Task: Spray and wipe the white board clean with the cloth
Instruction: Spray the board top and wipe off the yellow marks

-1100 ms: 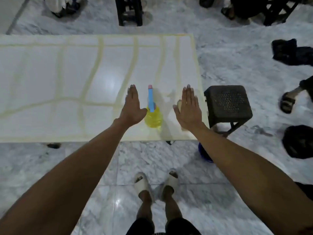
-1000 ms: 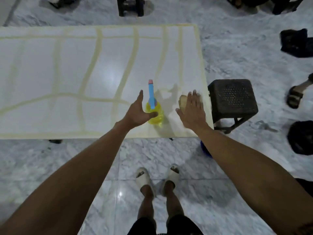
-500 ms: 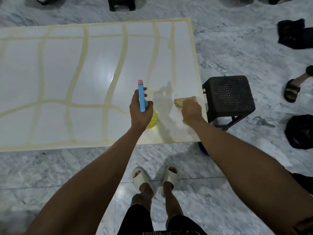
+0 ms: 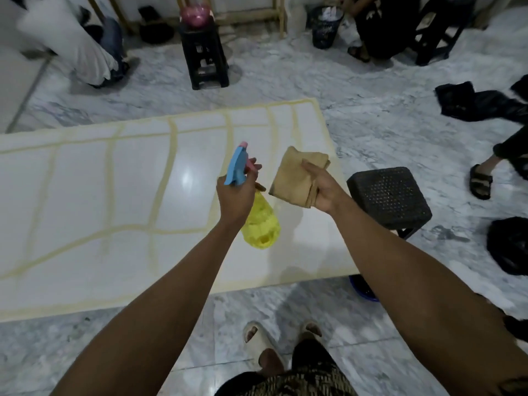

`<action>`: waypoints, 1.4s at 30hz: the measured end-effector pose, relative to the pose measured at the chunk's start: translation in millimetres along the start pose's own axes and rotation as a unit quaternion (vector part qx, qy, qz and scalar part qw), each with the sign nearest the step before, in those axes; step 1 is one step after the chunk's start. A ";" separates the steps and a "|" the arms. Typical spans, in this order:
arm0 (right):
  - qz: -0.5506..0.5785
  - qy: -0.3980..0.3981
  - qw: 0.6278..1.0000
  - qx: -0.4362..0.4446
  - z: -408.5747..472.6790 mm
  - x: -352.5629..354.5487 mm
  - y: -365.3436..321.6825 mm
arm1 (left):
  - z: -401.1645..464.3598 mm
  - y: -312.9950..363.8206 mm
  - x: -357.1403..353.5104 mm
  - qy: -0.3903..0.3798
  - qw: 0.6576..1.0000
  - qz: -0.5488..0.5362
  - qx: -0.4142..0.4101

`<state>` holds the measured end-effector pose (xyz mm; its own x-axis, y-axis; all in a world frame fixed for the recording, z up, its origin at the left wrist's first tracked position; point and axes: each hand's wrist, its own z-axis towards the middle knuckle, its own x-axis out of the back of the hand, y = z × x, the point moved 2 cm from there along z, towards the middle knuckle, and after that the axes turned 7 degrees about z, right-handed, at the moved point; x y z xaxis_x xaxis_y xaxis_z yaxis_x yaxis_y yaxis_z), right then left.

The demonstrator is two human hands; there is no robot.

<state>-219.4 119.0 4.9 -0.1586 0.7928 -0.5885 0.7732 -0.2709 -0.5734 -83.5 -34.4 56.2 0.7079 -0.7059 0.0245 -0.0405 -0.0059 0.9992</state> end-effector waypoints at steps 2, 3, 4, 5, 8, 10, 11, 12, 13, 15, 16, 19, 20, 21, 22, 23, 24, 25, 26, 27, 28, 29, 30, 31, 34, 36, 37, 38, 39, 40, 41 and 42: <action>0.023 -0.005 1.000 0.015 4.2 -19.1 -1.7 | 12.2 10.7 5.1 -0.039 0.999 0.009 0.010; 0.031 -0.002 0.999 0.022 6.0 -27.3 -3.8 | 15.8 15.4 6.7 -0.049 0.999 0.022 0.004; 0.039 0.001 0.999 0.029 7.8 -34.4 -7.1 | 19.1 19.4 8.3 -0.057 0.998 0.038 -0.005; 0.052 0.002 0.998 0.033 10.3 -40.3 -10.7 | 22.1 23.7 9.4 -0.069 0.996 0.056 -0.016; 0.059 0.009 0.997 0.043 23.2 -50.8 -26.7 | 40.5 28.8 10.2 -0.110 0.991 0.077 -0.006; 0.035 0.016 0.998 0.047 34.8 -56.4 -38.0 | 55.8 29.1 11.0 -0.124 0.989 0.074 0.013; 0.021 0.018 0.998 0.048 41.5 -59.6 -43.5 | 63.5 29.3 9.2 -0.124 0.989 0.083 0.011; 0.010 0.016 0.999 0.047 48.3 -63.5 -49.6 | 71.9 28.2 5.8 -0.123 0.988 0.096 0.006; 0.002 0.012 0.999 0.045 54.6 -66.8 -53.7 | 78.8 26.4 2.2 -0.121 0.986 0.116 0.003; -0.014 -0.002 0.999 0.035 69.3 -72.0 -64.8 | 96.2 22.3 -8.9 -0.116 0.979 0.165 0.011; -0.019 -0.012 0.999 0.029 78.3 -73.8 -72.1 | 106.9 19.6 -16.1 -0.117 0.974 0.190 0.025; -0.040 -0.039 0.998 0.016 103.7 -73.0 -91.5 | 135.5 17.4 -33.7 -0.119 0.956 0.260 0.060; -0.044 -0.044 0.998 0.011 111.1 -72.2 -96.6 | 143.6 16.9 -38.9 -0.119 0.951 0.278 0.067; -0.044 -0.048 0.998 0.006 118.2 -70.7 -100.2 | 150.4 16.2 -43.3 -0.117 0.946 0.294 0.073; -0.044 -0.051 0.998 0.001 125.5 -68.5 -104.2 | 157.9 14.8 -48.3 -0.114 0.941 0.307 0.082; -0.046 -0.049 0.998 -0.004 133.6 -65.6 -108.1 | 165.1 14.0 -53.9 -0.112 0.937 0.318 0.092; -0.045 -0.046 0.998 -0.008 139.9 -63.5 -110.6 | 171.0 13.3 -58.4 -0.111 0.934 0.326 0.098; -0.045 -0.045 0.998 -0.013 145.2 -61.6 -112.5 | 176.0 12.8 -62.8 -0.110 0.931 0.332 0.102; -0.044 -0.046 0.998 -0.019 151.0 -59.9 -115.4 | 181.6 12.7 -68.4 -0.108 0.929 0.336 0.106; -0.046 -0.047 0.998 -0.024 155.9 -58.3 -117.6 | 186.2 13.0 -73.5 -0.109 0.926 0.343 0.111; -0.045 -0.048 0.997 -0.027 159.6 -57.3 -119.4 | 189.9 12.7 -78.0 -0.111 0.922 0.351 0.118; -0.042 -0.050 0.997 -0.029 163.3 -56.2 -121.1 | 192.7 12.6 -82.4 -0.111 0.918 0.359 0.128; -0.038 -0.051 0.998 -0.031 166.6 -55.1 -122.9 | 195.1 11.5 -85.9 -0.108 0.913 0.369 0.141; -0.035 -0.050 0.998 -0.033 169.7 -53.5 -125.1 | 197.6 10.5 -89.3 -0.105 0.906 0.381 0.151; -0.033 -0.050 0.997 -0.039 176.7 -49.2 -129.2 | 202.8 8.1 -96.0 -0.101 0.897 0.399 0.161; -0.038 -0.047 0.997 -0.038 180.8 -46.8 -132.8 | 206.0 5.9 -101.3 -0.111 0.900 0.387 0.169; -0.041 -0.045 0.997 -0.039 183.5 -45.9 -134.7 | 207.4 5.2 -104.0 -0.114 0.900 0.386 0.169; -0.042 -0.045 0.997 -0.040 185.4 -45.4 -135.9 | 208.4 4.9 -106.1 -0.115 0.899 0.388 0.168; -0.043 -0.044 0.997 -0.040 186.7 -45.1 -137.0 | 209.7 4.8 -108.0 -0.116 0.898 0.390 0.167; -0.041 -0.043 0.997 -0.041 187.9 -44.6 -137.2 | 211.3 4.3 -109.5 -0.116 0.898 0.389 0.170; -0.039 -0.043 0.997 -0.043 188.4 -44.1 -137.5 | 212.9 3.1 -111.0 -0.118 0.898 0.386 0.176; -0.037 -0.044 0.997 -0.044 189.3 -43.5 -137.6 | 214.8 1.5 -112.3 -0.123 0.897 0.382 0.184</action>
<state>-435.1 18.4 1.5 -0.2667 0.7568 -0.5968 0.8083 -0.1617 -0.5662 -314.5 -107.2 47.9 0.1994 -0.7382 0.6444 -0.7100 0.3445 0.6143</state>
